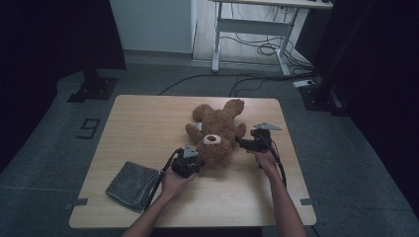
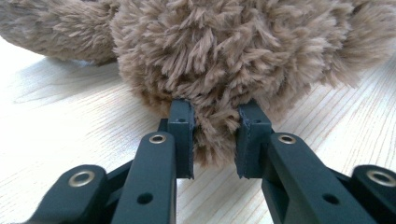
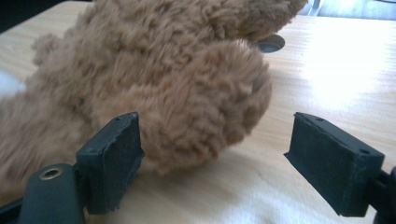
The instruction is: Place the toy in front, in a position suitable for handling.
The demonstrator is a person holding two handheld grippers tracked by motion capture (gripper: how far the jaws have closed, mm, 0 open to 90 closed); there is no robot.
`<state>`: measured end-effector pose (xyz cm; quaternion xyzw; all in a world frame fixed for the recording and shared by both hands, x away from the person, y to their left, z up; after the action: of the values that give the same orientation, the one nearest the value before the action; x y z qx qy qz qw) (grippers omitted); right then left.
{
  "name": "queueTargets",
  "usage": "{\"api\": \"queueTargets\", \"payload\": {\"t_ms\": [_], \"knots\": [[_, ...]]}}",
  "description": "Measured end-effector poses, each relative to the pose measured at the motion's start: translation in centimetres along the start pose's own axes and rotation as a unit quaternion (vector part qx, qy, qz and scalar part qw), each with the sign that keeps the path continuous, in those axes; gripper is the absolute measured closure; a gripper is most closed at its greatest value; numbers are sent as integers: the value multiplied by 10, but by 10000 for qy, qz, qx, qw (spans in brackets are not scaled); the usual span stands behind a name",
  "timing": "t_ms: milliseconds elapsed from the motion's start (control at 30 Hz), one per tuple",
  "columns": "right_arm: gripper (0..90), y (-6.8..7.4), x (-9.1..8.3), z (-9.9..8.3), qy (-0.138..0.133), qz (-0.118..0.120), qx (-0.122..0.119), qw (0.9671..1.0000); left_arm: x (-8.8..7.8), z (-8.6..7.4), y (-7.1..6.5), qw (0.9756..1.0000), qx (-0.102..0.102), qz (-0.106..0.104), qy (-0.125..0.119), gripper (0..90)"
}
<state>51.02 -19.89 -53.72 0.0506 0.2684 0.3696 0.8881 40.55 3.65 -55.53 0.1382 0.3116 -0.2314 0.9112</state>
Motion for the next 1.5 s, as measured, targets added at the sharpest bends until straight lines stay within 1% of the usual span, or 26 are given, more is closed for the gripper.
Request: {"api": "queueTargets", "payload": {"t_ms": [200,300,367,433,600,833,967,1067,1133,1233,1300,1500], "knots": [[164,-3,14,8,61,-35,9,10000,0,0,0,10000,29,-4,9,714],[158,-4,18,9,52,-15,94,9999,0,-1,0,10000,40,-6,18,714],[162,-5,19,11,-16,26,155,9999,0,-1,0,10000,39,-4,22,714],[165,-5,18,13,-79,12,158,9998,0,-1,0,10000,42,-2,14,714],[163,-6,17,16,-93,-16,183,9998,0,-2,-1,10000,50,-4,18,714],[161,-4,24,16,-18,-72,154,9999,0,-2,-1,10000,55,3,36,714],[161,-6,28,16,21,-140,190,9997,0,-2,-1,10000,60,0,36,714],[162,-8,32,13,108,-188,196,9996,0,-2,-1,10000,69,3,34,714],[164,-9,34,11,161,-172,265,9994,0,-2,-1,10000,71,-2,34,714],[178,-12,34,6,248,-114,456,9986,0,-2,-2,10000,63,-5,20,714],[183,-14,35,3,285,-83,518,9982,0,-2,-2,10000,61,-9,12,714],[190,-17,36,-3,340,-93,663,9972,0,-2,-3,10000,54,-11,9,713]]}}
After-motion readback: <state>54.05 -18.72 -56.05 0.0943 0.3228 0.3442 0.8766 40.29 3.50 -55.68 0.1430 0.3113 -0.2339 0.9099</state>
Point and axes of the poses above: each handheld gripper's, and its own axes: x roughly forward along the jaws, z roughly out of its top, y roughly to its left, the point moved 6 cm from there along x, roughly forward along the jaws, and after that the axes turned 15 degrees about z, right-handed, at the moved point
